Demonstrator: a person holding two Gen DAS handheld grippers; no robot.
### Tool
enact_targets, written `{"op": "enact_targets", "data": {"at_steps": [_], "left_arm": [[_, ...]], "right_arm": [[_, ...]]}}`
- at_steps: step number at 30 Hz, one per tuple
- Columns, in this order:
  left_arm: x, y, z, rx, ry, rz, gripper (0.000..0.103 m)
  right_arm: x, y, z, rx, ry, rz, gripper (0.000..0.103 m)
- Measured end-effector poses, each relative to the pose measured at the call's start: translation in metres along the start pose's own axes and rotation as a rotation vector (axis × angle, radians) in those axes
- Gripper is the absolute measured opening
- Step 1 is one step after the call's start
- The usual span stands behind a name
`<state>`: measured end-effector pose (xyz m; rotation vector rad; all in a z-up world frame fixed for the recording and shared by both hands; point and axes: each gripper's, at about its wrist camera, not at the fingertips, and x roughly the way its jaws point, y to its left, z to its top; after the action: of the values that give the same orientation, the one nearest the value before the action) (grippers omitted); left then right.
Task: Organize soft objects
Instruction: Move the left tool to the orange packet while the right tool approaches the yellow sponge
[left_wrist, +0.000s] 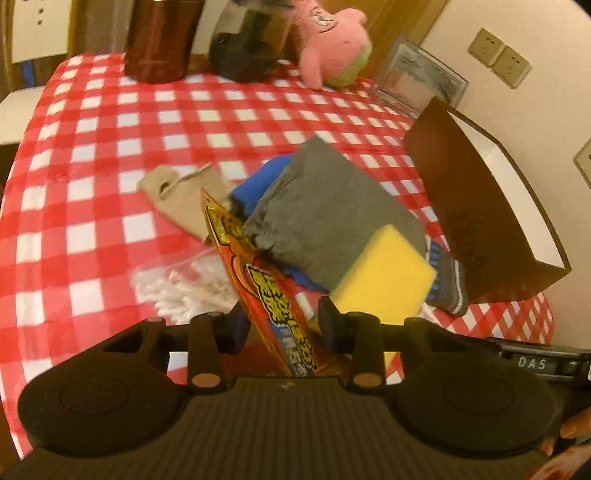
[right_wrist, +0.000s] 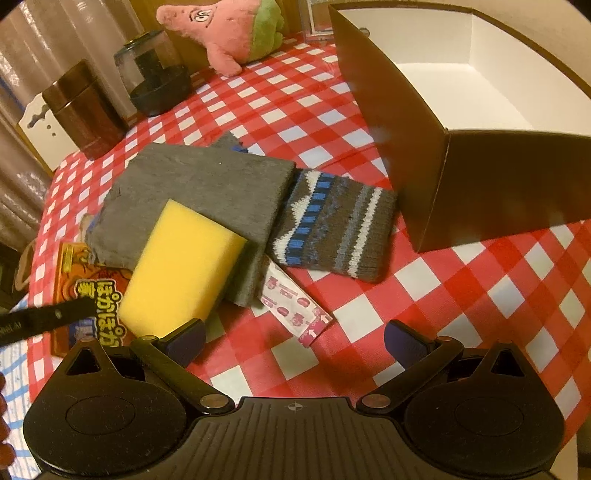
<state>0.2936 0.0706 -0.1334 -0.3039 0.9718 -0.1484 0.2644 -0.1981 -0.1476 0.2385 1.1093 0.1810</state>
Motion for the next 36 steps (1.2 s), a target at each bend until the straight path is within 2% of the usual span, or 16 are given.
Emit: {"op": "enact_targets", "data": {"at_steps": [2,6,8,10,15,19,28,31,36], "left_arm": [[0.007,-0.001,0.003,0.008,0.017,0.006,0.028],[0.02,0.0,0.008,-0.005,0.049,0.013,0.024],[0.025,0.0,0.011,-0.001,0.061,0.029,0.014],[0.029,0.001,0.013,-0.005,0.075,0.031,0.012],[0.019,-0.001,0.015,0.002,0.046,0.045,0.008],[0.002,0.004,0.013,-0.022,0.028,0.056,0.003],[-0.042,0.009,0.015,-0.027,-0.066,0.077,0.002],[-0.047,0.01,0.017,-0.02,-0.083,0.089,0.002],[-0.044,0.015,0.02,-0.017,-0.085,0.117,0.002]], "right_arm": [[0.0,0.001,0.0,-0.001,-0.004,-0.004,0.103],[0.001,-0.002,-0.001,0.011,-0.004,-0.008,0.103],[0.0,-0.002,-0.001,0.008,-0.006,-0.016,0.103],[0.001,-0.003,-0.001,0.012,-0.006,-0.02,0.103],[0.0,0.0,0.001,0.015,-0.013,-0.012,0.103],[-0.002,0.01,0.004,0.006,-0.027,0.028,0.103],[0.008,0.058,0.007,-0.045,-0.019,0.133,0.102],[0.016,0.072,0.009,-0.041,-0.008,0.139,0.102],[0.031,0.086,0.018,0.02,0.012,0.089,0.101]]}}
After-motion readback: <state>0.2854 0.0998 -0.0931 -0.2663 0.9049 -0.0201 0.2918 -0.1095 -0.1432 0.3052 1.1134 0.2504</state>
